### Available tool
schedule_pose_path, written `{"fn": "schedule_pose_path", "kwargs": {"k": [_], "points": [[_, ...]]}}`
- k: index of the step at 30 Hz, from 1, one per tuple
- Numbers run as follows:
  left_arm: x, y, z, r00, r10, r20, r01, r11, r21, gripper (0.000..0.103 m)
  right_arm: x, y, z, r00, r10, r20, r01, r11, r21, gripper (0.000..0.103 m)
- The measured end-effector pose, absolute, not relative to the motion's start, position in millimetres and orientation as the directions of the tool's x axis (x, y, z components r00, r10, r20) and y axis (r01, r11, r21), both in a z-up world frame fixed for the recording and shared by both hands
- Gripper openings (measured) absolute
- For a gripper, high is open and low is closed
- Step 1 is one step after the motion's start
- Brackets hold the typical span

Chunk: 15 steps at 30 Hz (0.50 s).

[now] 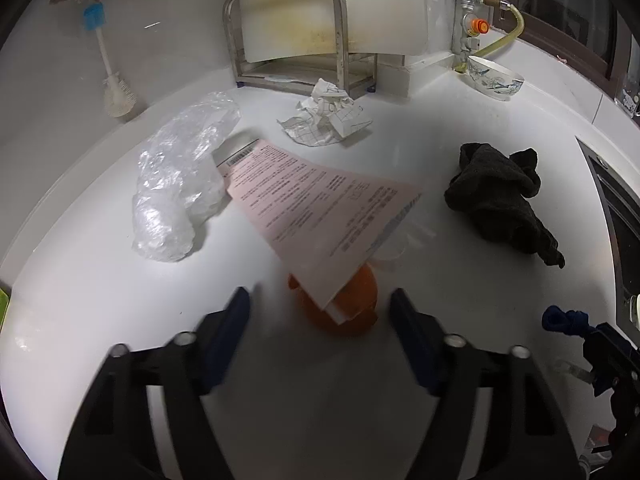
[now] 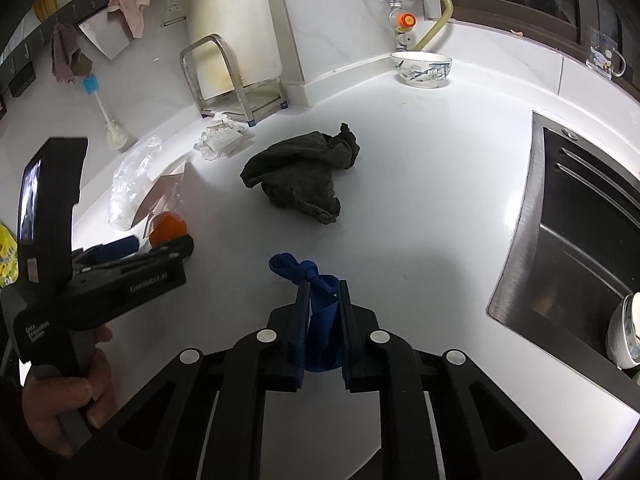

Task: Collect trash
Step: 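Grasp the blue strap with the right gripper while the left gripper grasps the orange peel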

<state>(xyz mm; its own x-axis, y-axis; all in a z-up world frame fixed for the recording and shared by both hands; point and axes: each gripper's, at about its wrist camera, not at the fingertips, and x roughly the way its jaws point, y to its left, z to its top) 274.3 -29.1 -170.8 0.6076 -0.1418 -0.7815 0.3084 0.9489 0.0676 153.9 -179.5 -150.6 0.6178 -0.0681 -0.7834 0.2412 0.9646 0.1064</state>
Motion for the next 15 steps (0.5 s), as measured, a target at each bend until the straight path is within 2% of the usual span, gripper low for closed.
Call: {"fn": "schedule_pose_path", "kwargs": {"k": [1,3,6,15], "points": [[274.5,-28.8,-170.0,0.604,-0.154,-0.782,0.313,0.948,0.055,0.055,153.8,-179.6,-150.6,0.617,-0.067,-0.784,0.242,0.964,0.109,0.013],[273.0,-28.6,-169.7,0.599,-0.172,-0.782,0.323,0.946,0.039,0.038,153.8,-180.0,-150.3,0.616,-0.065,-0.785,0.245,0.963,0.112,0.013],[267.8,-26.6,-168.9,0.594,-0.183,-0.783,0.334,0.942,0.033,0.028,153.7,-179.1,-149.9,0.613,-0.059,-0.788,0.244,0.963,0.117,0.013],[241.2,-3.3,-162.3,0.576,-0.196,-0.794,0.35,0.936,0.022,0.026,145.8,-163.7,-146.6,0.6,-0.011,-0.8,0.21,0.967,0.145,0.013]]}}
